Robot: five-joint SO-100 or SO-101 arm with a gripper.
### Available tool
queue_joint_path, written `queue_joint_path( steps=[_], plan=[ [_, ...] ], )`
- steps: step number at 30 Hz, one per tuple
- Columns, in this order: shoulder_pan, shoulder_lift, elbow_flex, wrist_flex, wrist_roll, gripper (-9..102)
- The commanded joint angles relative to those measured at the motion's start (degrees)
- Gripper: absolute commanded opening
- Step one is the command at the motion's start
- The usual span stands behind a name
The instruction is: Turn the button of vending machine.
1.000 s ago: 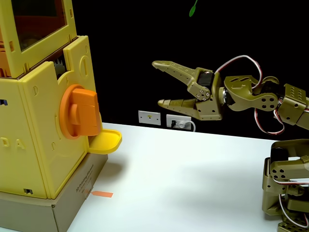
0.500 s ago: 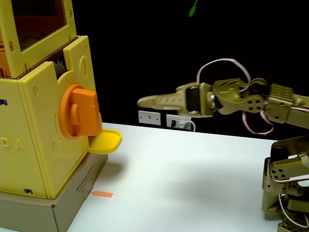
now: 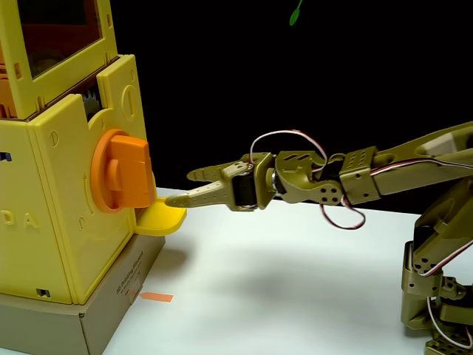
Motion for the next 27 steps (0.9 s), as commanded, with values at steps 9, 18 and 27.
queue_joint_path(
  steps=[9, 18, 27],
  plan=[
    [0.3, -11.3, -12.0, -7.7, 0.1, 43],
    [0.1, -19.3, -18.3, -10.5, 0.4, 40],
    [-1.0, -23.7, -22.0, -13.0, 1.3, 35]
  ],
)
